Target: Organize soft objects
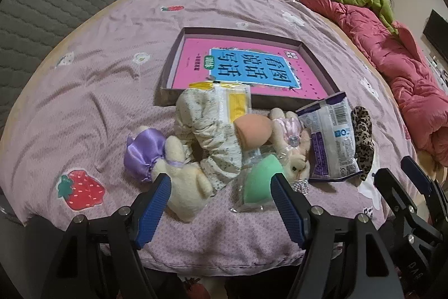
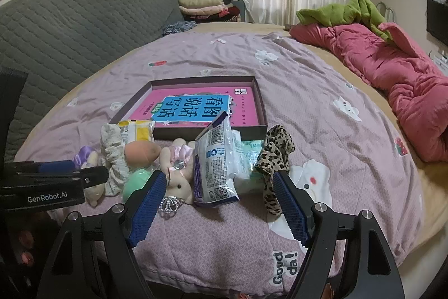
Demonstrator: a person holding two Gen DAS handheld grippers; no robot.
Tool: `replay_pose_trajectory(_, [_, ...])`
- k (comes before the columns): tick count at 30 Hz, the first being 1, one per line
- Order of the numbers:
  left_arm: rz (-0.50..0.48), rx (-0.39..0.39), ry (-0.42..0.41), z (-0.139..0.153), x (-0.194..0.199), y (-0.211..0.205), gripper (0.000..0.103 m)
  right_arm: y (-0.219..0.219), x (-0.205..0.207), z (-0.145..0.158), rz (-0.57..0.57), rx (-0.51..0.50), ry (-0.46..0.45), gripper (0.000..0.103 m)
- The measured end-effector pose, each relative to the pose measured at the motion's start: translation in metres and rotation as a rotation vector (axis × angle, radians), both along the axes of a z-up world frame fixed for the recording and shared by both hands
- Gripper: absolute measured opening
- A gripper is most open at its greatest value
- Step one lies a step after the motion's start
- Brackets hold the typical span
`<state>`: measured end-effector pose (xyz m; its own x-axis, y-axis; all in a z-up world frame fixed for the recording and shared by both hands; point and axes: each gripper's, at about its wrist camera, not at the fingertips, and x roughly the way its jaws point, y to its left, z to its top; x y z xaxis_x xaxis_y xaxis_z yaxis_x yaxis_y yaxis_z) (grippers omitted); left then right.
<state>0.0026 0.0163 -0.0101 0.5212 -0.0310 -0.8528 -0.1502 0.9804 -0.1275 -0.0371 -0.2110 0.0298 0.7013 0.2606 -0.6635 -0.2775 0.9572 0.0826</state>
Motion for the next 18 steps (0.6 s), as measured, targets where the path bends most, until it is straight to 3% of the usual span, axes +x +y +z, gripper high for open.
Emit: replay_pose_trajectory(18, [0.147, -0.038, 0.077, -0.021, 0.006, 0.05, 0.073, -0.03, 0.016, -0.012, -0.091, 0.081, 0.059, 0.079])
